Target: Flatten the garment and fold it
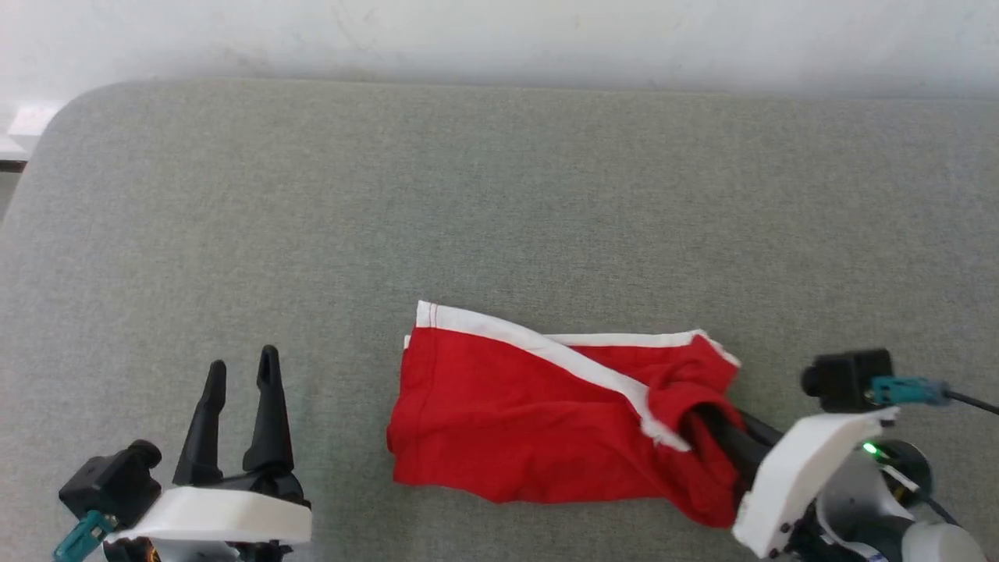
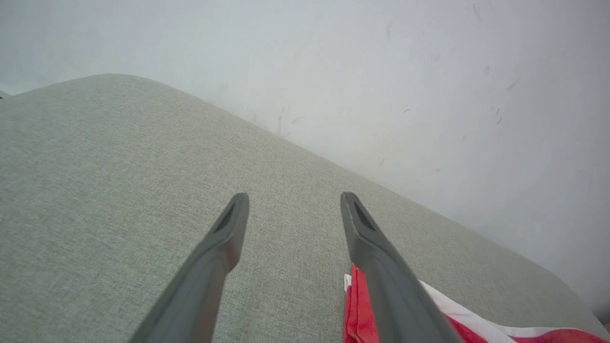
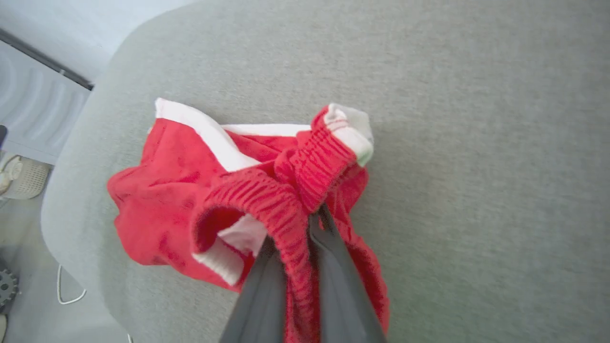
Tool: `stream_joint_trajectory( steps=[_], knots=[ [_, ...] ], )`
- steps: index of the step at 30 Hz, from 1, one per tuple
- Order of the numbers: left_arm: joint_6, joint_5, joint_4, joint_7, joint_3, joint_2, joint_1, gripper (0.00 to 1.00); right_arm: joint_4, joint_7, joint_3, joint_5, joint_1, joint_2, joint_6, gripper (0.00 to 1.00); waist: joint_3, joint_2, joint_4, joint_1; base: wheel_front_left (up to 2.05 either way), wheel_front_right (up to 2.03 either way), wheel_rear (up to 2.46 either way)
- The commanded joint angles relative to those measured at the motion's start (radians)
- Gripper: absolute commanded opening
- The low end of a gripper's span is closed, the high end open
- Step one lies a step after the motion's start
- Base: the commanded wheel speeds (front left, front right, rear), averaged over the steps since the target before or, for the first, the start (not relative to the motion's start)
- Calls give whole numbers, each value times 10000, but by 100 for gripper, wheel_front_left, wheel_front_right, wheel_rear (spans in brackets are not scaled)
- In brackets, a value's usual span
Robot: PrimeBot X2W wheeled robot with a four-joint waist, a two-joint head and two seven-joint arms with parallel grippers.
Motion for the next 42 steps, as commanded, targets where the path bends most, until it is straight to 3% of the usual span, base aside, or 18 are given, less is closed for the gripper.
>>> stream_joint_trajectory(
  steps=[1, 8, 14, 25, 37, 38, 40, 41, 42],
  knots=[
    [58, 87, -54, -85, 50, -33, 115, 100, -232, 162, 209, 178, -233, 24, -7, 0, -14, 0, 82, -1, 0, 0, 0],
    [45, 187, -104, -152, 30, -134, 163, 100, -994, 992, 1582, 747, -796, 24, -7, 0, -61, 0, 364, -1, 0, 0, 0],
    [56, 288, -163, -169, -50, -162, 201, 100, -442, 928, 2786, 899, -1717, 24, -7, 0, -109, 0, 621, -1, 0, 0, 0],
    [44, 281, -232, -118, -241, -206, 115, 100, 2672, -14, 4476, 534, -3891, 24, -7, 0, 64, 0, 1089, -1, 0, 0, 0],
    [-35, 338, -68, -64, -661, -383, -181, 100, 6397, -975, 5648, 290, -5696, 24, -7, 0, 108, 0, 1674, -1, 0, 0, 0],
    [-38, 337, -45, -62, -688, -398, -195, 100, 6592, -955, 5761, 293, -5774, 24, -7, 3, 102, 0, 1701, -1, 0, 0, 0],
    [-50, 325, 2, -52, -738, -422, -219, 100, 6877, -875, 5953, 429, -5885, 24, -7, 39, 87, 0, 1728, -1, 0, 0, 0],
    [-60, 316, 22, -47, -759, -428, -229, 100, 6946, -866, 6038, 517, -5946, 24, -7, 79, 81, 0, 1725, -1, 0, 0, 0],
    [-77, 304, 43, -35, -779, -427, -237, 100, 6972, -853, 6136, 632, -6008, 24, -7, 100, 73, 0, 1710, -1, 0, 0, 0]
  ],
)
